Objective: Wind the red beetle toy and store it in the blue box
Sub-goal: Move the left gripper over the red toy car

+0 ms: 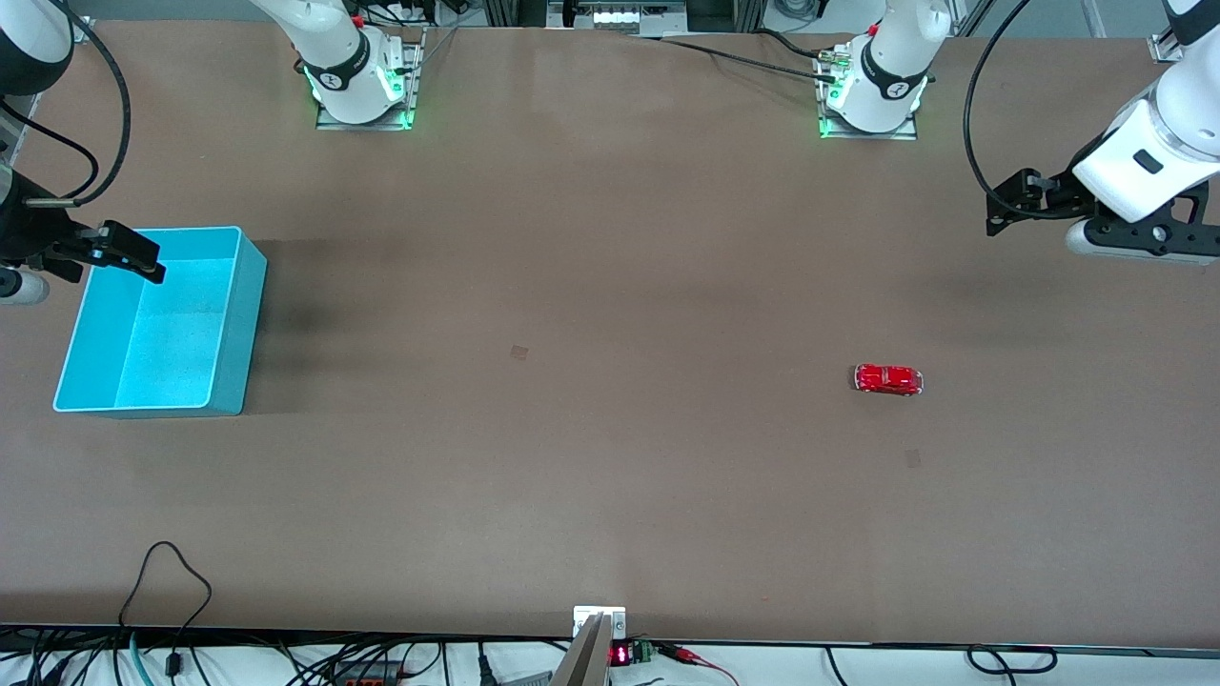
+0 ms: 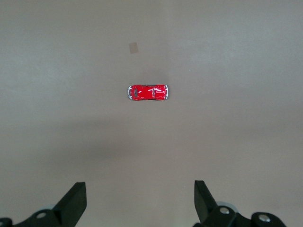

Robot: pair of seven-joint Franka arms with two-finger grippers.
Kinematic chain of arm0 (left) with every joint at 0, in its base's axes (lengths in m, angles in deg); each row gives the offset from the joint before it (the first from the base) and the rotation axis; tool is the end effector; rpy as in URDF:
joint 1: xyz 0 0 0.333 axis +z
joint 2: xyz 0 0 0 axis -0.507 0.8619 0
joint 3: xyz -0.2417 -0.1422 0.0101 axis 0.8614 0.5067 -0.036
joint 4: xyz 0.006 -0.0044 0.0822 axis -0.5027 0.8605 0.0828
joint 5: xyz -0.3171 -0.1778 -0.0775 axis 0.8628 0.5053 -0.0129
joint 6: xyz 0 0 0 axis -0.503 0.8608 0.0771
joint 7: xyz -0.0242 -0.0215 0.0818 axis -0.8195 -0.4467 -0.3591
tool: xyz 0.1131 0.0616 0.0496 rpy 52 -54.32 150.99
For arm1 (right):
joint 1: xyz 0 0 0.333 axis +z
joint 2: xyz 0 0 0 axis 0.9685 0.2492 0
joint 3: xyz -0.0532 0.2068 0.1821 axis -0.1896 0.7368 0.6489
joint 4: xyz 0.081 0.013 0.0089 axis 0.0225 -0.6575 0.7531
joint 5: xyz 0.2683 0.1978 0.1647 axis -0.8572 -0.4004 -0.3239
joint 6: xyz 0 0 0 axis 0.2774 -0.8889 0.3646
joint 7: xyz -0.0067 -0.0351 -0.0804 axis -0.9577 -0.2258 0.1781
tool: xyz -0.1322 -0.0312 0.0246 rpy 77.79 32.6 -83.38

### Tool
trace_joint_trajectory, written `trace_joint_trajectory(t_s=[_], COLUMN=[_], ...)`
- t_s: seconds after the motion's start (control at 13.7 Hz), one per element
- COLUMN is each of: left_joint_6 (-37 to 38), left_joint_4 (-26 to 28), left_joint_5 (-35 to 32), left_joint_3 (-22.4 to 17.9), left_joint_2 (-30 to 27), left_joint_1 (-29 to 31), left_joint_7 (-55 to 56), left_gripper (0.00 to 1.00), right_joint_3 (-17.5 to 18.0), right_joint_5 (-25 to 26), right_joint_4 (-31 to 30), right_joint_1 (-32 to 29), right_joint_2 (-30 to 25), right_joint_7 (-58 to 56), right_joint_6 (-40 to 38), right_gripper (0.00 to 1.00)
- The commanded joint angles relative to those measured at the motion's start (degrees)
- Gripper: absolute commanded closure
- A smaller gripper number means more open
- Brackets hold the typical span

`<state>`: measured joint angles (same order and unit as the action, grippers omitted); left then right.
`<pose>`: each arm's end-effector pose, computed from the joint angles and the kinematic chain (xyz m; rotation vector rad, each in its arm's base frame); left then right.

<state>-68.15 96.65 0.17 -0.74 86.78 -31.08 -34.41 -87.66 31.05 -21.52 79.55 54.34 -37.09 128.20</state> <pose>0.5204 -0.0421 0.5272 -3.1299 0.1311 0.1137 0.5640 -0.0186 0.5111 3.1160 0.0087 0.0139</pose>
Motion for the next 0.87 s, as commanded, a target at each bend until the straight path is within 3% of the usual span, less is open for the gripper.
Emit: trace_joint_trajectory(t_s=[0.0, 0.44, 0.8], left_joint_6=[1.59, 3.43, 18.01], left_joint_4=[-2.16, -2.16, -1.47], left_joint_5=[-0.46, -0.37, -0.28], left_joint_3=[0.2, 0.29, 1.43], left_joint_2=[0.98, 2.03, 3.36], left_joint_1=[0.01, -0.52, -1.22], left_joint_7=[-0.1, 0.16, -0.54], left_gripper=[0.0, 0.0, 0.0], right_joint_3=[0.11, 0.11, 0.11], right_joint_5=[0.44, 0.44, 0.44], right_joint_4=[-1.69, -1.51, -1.43], right_joint_1=[-0.03, -0.03, -0.03], right_joint_2=[-1.55, -1.55, -1.46], right_joint_7=[-0.07, -0.07, -0.07], right_joint_6=[0.57, 0.56, 0.65], right_gripper=[0.0, 0.0, 0.0])
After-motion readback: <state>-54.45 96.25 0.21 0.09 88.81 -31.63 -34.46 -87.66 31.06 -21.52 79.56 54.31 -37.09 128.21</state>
